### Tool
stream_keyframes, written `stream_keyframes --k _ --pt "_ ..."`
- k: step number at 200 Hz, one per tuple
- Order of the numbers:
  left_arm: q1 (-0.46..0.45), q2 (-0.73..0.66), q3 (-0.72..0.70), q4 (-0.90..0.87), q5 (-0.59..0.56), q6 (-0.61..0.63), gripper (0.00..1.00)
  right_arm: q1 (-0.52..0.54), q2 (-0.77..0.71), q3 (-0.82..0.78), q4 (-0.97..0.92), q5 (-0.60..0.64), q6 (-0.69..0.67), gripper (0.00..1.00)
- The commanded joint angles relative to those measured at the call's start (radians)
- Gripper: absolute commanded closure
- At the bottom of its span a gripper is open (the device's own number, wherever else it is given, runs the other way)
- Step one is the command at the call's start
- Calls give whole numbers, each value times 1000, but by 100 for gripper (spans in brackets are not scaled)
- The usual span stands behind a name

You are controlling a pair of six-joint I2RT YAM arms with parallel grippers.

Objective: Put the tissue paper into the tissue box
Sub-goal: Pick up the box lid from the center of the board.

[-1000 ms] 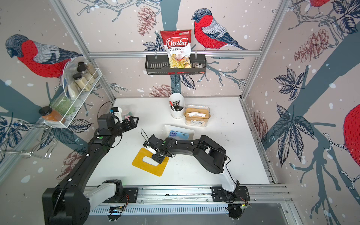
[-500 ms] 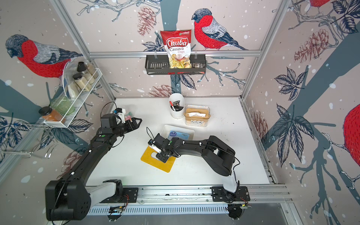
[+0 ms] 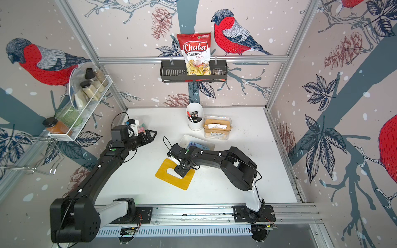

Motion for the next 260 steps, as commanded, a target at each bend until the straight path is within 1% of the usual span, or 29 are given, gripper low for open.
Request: stream_keyframes --k 1,24,66,96,129,155,260 --pt "-1 -7 6 23 3 14 10 2 21 26 -71 5 -10 32" --pt "-1 -10 6 23 5 14 10 2 51 57 -87 -11 -17 31" --pt "1 -16 4 26 7 18 10 10 97 99 -109 -4 -22 33" --pt "0 -13 6 26 11 19 10 16 115 111 -121 2 -20 39" --pt "0 -12 4 28 11 17 10 21 118 122 -121 27 -17 50" --pt "0 -11 4 27 10 18 10 21 117 132 -122 44 -19 55" --pt "0 -10 2 23 12 19 10 18 78 150 -138 53 -9 59"
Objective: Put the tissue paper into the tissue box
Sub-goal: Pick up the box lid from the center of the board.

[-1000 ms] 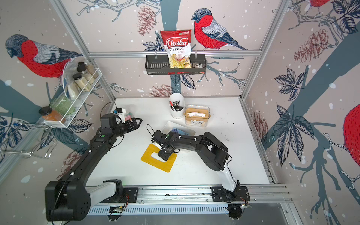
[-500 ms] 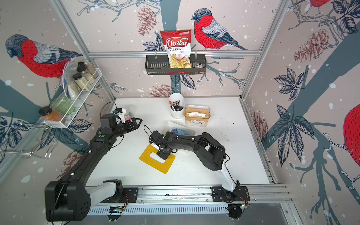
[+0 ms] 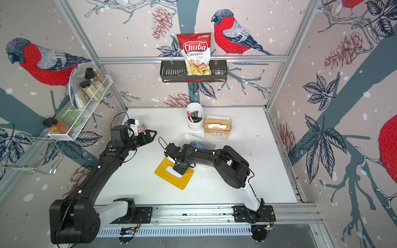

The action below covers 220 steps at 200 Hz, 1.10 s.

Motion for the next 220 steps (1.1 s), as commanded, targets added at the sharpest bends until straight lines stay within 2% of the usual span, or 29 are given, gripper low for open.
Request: stream_keyframes --k 1,56,92,115,140,182,220 --pt "1 0 2 24 9 17 10 3 -13 7 -15 9 13 59" --pt "-1 15 -2 15 27 15 11 -1 -55 -12 -8 -12 14 60" --pt "-5 21 -25 -37 71 26 13 -10 -157 -92 35 -48 19 60" --pt "-22 33 -49 -71 156 23 14 -13 -246 -159 68 -60 22 61" --pt "-83 60 -40 -126 251 28 15 -28 -323 -211 79 -66 31 62" --pt "-198 115 -27 -205 326 63 15 -66 -397 -263 85 -38 36 63" --pt "-217 150 -58 -180 412 53 27 -73 -430 -290 111 -22 32 65"
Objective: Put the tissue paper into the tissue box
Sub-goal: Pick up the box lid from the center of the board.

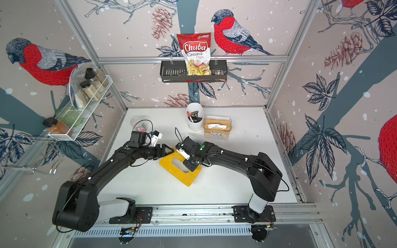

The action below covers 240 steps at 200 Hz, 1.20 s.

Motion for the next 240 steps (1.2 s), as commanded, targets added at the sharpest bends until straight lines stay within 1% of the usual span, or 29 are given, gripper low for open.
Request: stream_keyframes --k 1,13,25,52,95,120,137,147,157,174,189,201,220,240 --pt "-9 18 -18 7 96 7 27 -1 -18 -10 39 18 4 65" --pt "-9 26 -25 36 148 -13 34 -3 -21 -14 41 27 3 65" --pt "-9 31 -28 54 174 -27 40 -4 -21 -19 42 37 0 66" --pt "-9 39 -39 73 201 -46 52 -3 -25 -33 48 54 -8 66" --pt "-9 51 -48 97 233 -63 77 7 -35 -44 68 77 -21 67" --pt "-9 44 -55 109 253 -76 87 12 -45 -51 79 89 -20 67" --pt "-9 34 -62 123 270 -93 92 12 -56 -57 82 91 -17 63" --pt "-9 27 -65 124 276 -97 96 12 -66 -59 86 88 -12 59" --pt "-9 23 -64 117 277 -93 100 10 -84 -65 92 73 -9 52" --pt "-9 17 -60 102 275 -83 100 -4 -118 -76 102 30 -3 43" --pt "-9 9 -47 77 273 -71 100 -30 -156 -92 111 -18 13 37" --pt "-9 -6 -31 47 263 -63 100 -70 -195 -114 125 -69 45 33" --pt "-9 -47 -2 5 259 -61 100 -175 -263 -162 157 -143 134 29" --pt "-11 -89 31 -50 244 -53 100 -337 -324 -227 186 -202 257 27"
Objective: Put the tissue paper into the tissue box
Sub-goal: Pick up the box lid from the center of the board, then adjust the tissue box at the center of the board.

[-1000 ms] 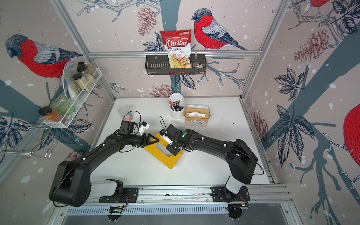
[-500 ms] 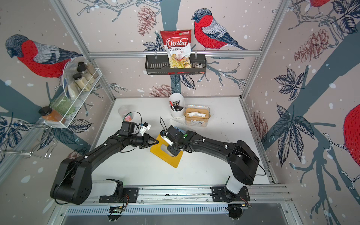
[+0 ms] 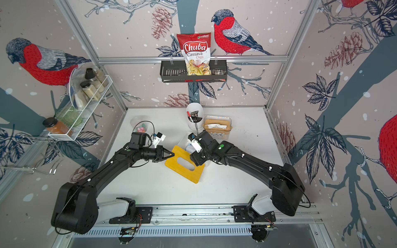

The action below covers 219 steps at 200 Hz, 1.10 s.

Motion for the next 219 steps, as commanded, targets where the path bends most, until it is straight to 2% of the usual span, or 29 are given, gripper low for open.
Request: stream_keyframes --k 1,21,36,72,111,150,179,219 --pt "-4 -41 37 -66 3 19 100 -131 -54 -52 52 -101 168 27" --pt "-7 -63 62 -93 7 28 100 -267 -100 -128 69 -76 260 26" --pt "-7 -67 73 -70 25 11 100 -314 -112 -168 92 -48 314 26" --pt "-7 -80 81 99 38 -98 100 -307 -85 -205 194 -54 414 28" --pt "-7 -62 123 153 31 -118 100 -290 -6 -202 238 -7 451 33" --pt "-7 -38 126 266 -3 -175 100 -263 74 -162 239 25 443 41" --pt "-7 -11 127 301 -20 -196 100 -268 84 -164 213 53 401 51" --pt "-7 9 135 318 -42 -199 100 -291 88 -158 183 0 302 58"
